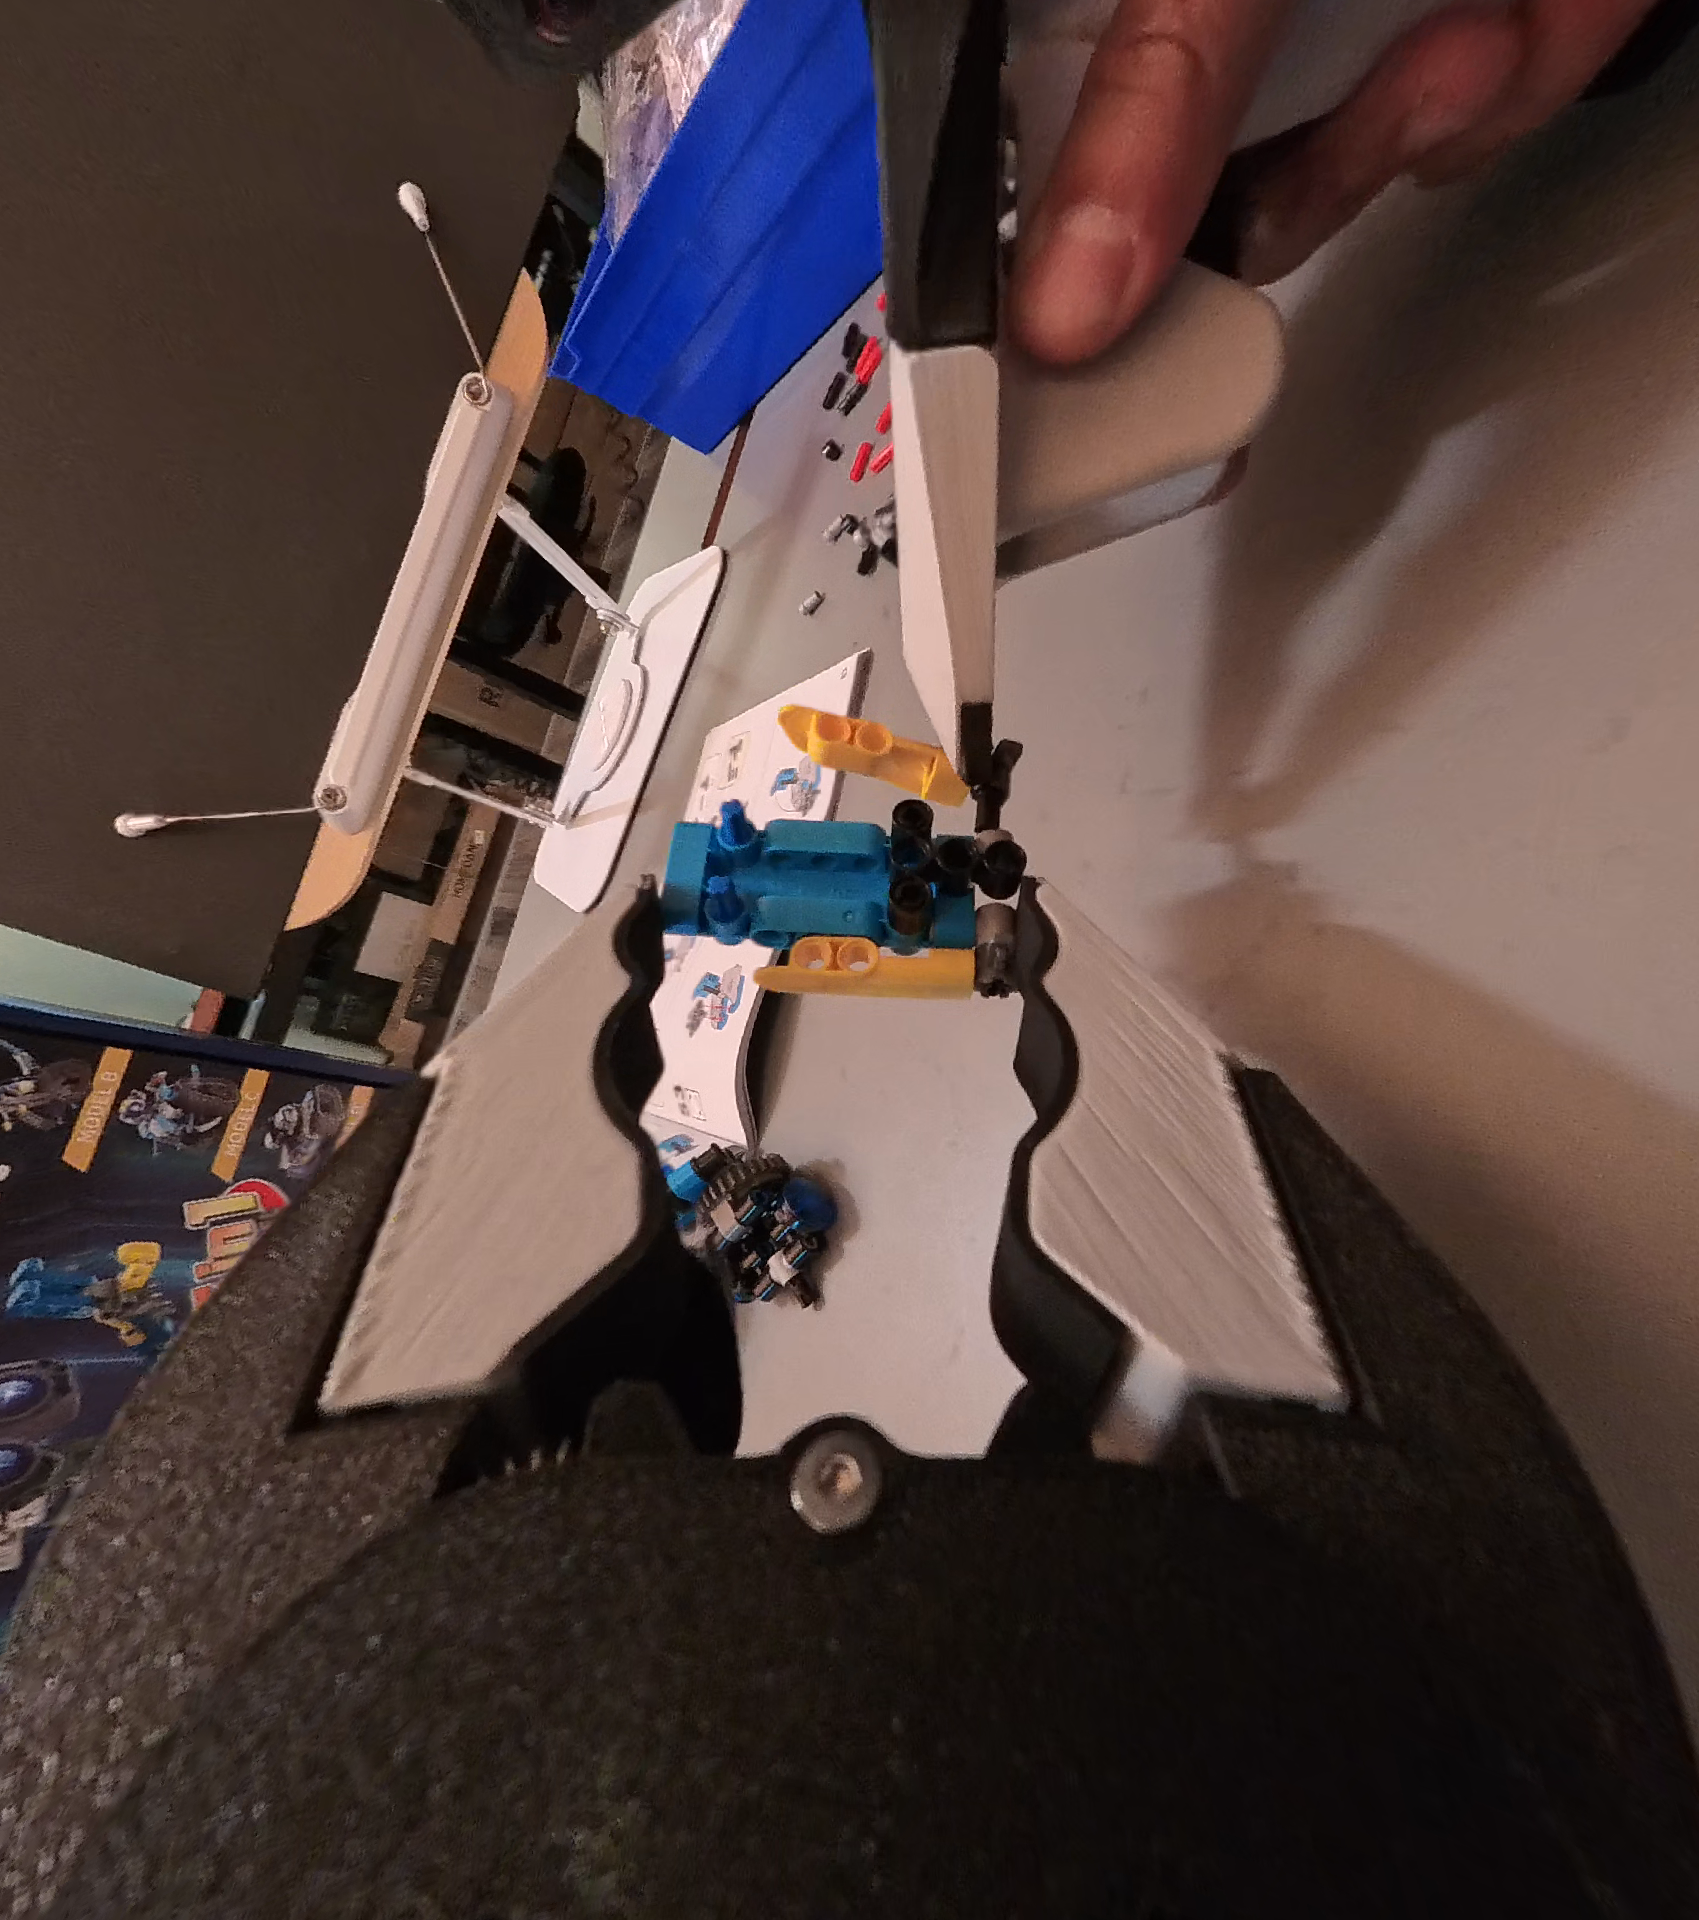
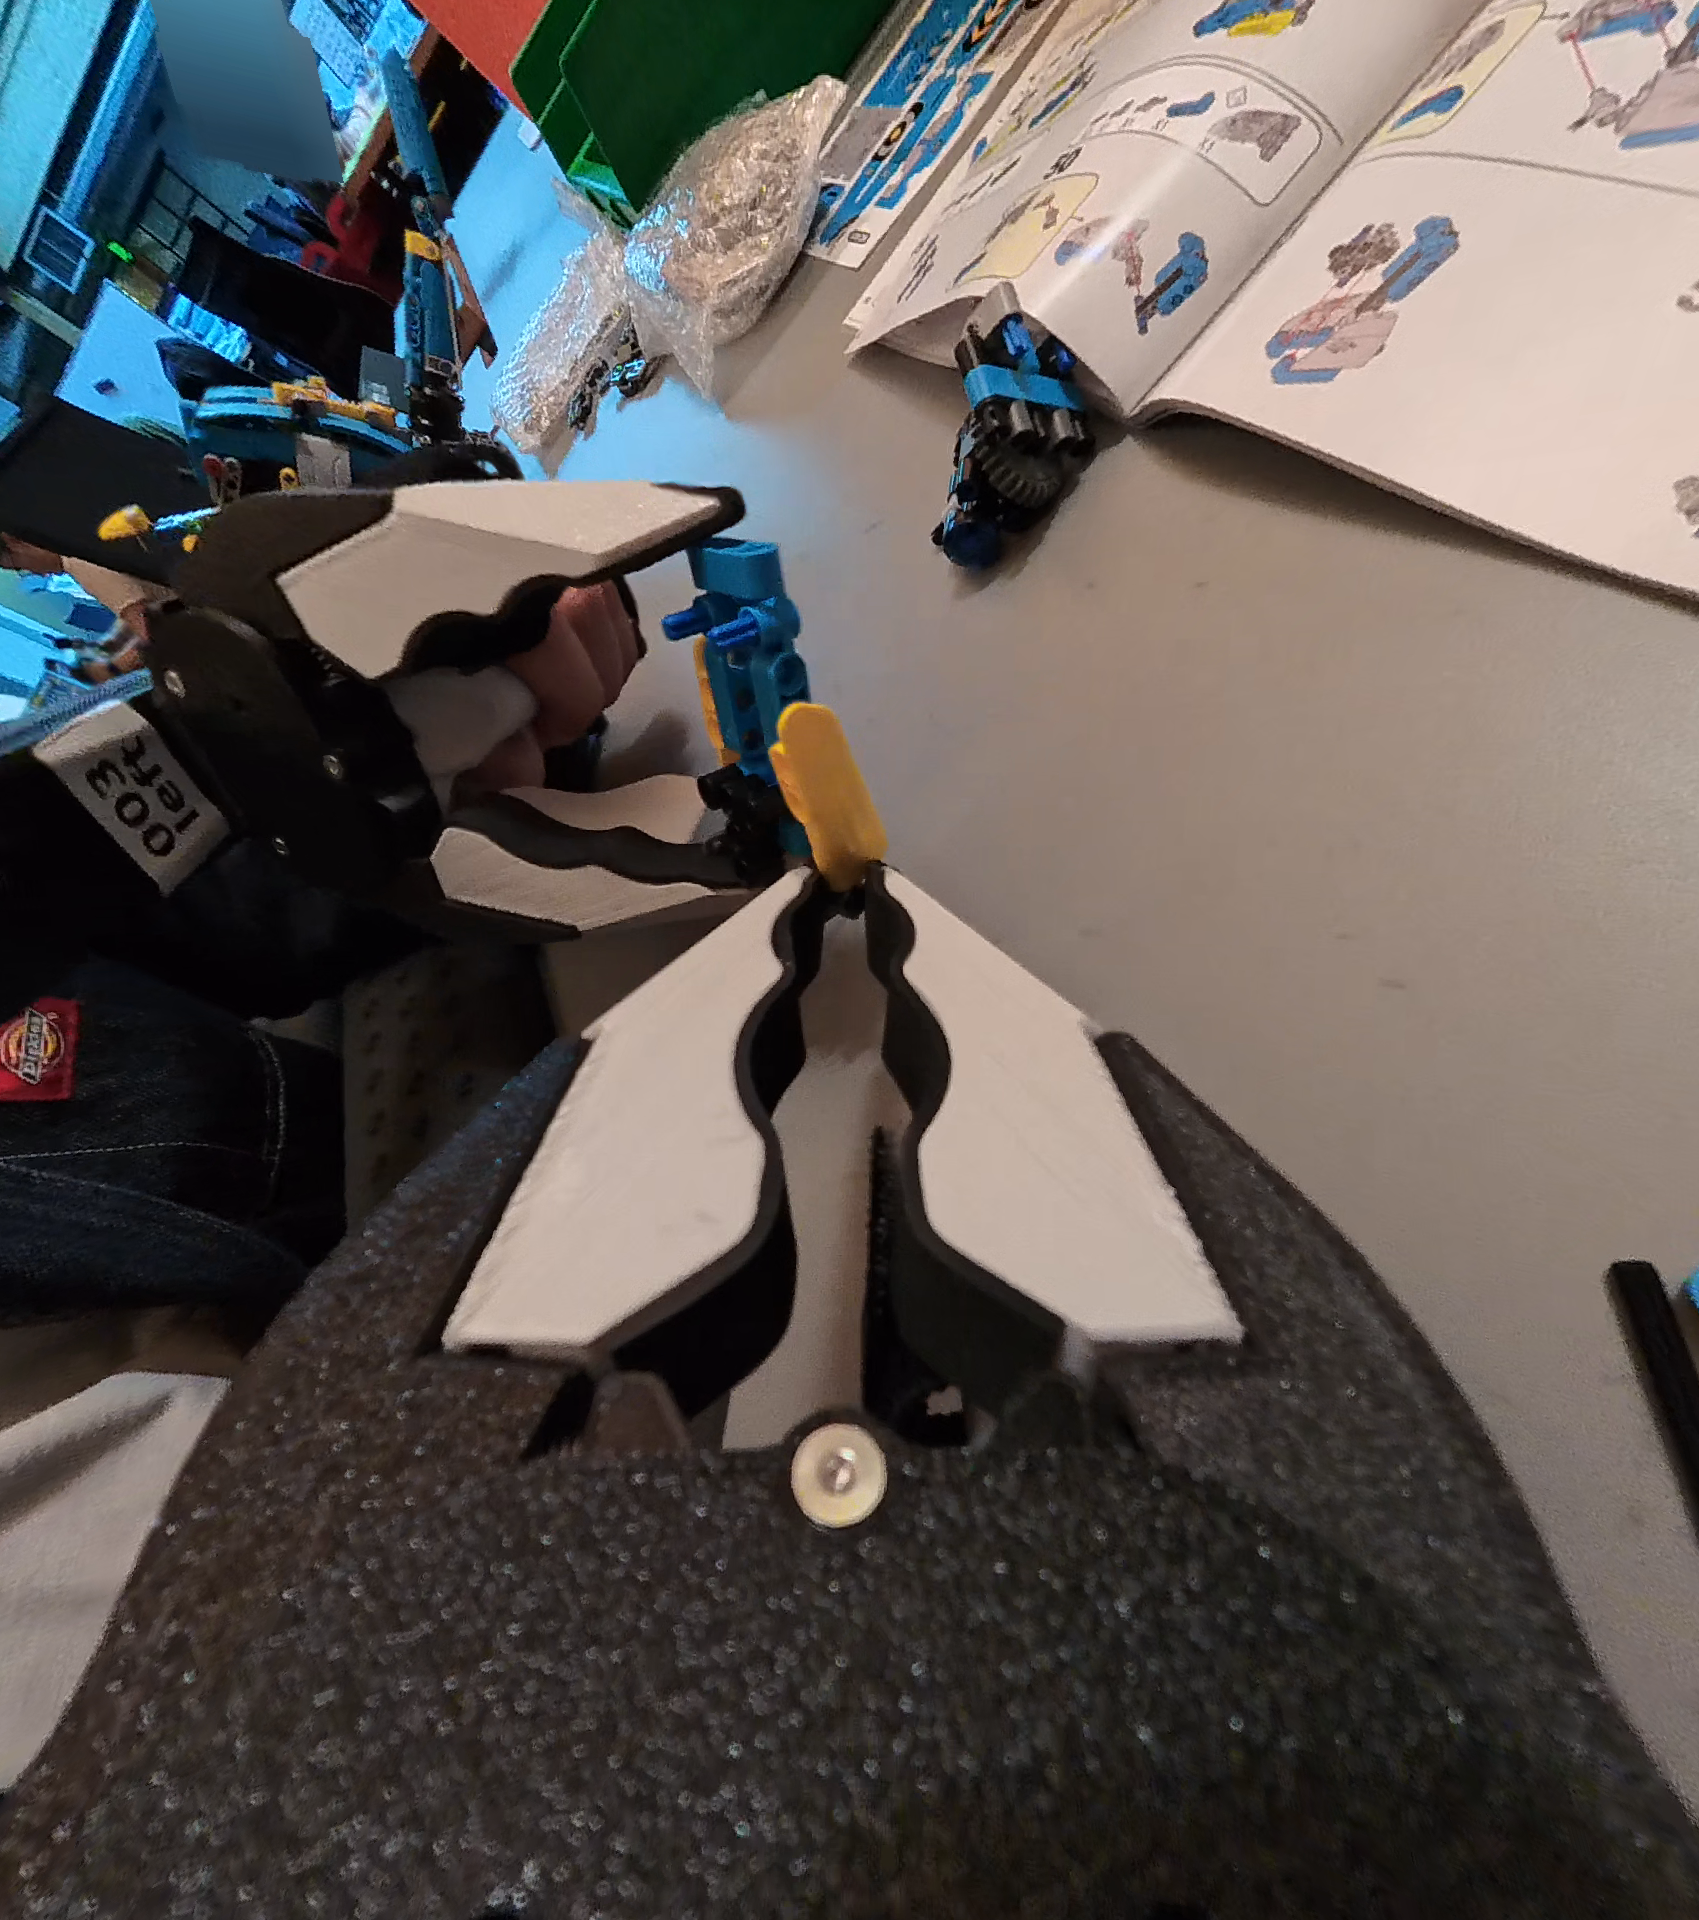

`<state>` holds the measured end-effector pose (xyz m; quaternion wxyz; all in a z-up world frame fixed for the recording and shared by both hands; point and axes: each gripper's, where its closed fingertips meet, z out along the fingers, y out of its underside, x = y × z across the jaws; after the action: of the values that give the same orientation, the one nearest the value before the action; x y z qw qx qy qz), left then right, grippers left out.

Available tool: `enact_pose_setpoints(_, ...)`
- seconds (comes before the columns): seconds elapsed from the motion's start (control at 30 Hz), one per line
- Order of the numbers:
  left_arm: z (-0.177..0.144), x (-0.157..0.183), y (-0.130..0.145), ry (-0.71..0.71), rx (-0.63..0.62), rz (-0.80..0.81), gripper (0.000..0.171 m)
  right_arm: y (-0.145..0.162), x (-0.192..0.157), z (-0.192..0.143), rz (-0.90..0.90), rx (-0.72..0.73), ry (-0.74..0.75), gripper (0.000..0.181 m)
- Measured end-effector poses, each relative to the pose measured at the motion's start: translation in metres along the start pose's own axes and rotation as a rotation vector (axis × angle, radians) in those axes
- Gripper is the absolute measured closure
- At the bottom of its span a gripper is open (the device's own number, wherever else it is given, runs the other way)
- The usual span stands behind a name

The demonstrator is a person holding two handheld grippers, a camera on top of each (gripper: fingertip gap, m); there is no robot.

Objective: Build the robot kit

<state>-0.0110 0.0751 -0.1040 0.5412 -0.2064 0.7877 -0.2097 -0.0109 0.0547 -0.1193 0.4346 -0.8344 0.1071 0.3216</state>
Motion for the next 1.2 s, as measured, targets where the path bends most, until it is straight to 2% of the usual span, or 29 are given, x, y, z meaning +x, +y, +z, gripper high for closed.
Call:
enact_pose_setpoints(0.5,-0.001,0.002,0.002,0.028,0.010,-0.051,0.103,0.003,0.000,0.002,0.044,-0.009,-0.031,0.174)
enact_pose_setpoints(0.77,-0.002,0.004,-0.004,0.004,0.016,0.002,0.104,0.005,0.000,0.000,0.113,-0.023,-0.099,0.174)
enact_pose_setpoints(0.87,0.001,0.006,-0.002,-0.002,-0.011,0.007,0.104,0.007,0.003,0.001,0.111,-0.025,-0.076,0.174)
enact_pose_setpoints(1.1,0.005,0.011,0.002,0.054,-0.032,-0.098,0.104,0.010,0.001,0.005,0.124,-0.032,-0.083,0.174)
enact_pose_setpoints(1.2,0.011,0.017,0.008,0.056,-0.082,-0.065,0.104,0.014,0.010,0.008,0.052,-0.059,0.044,0.175)
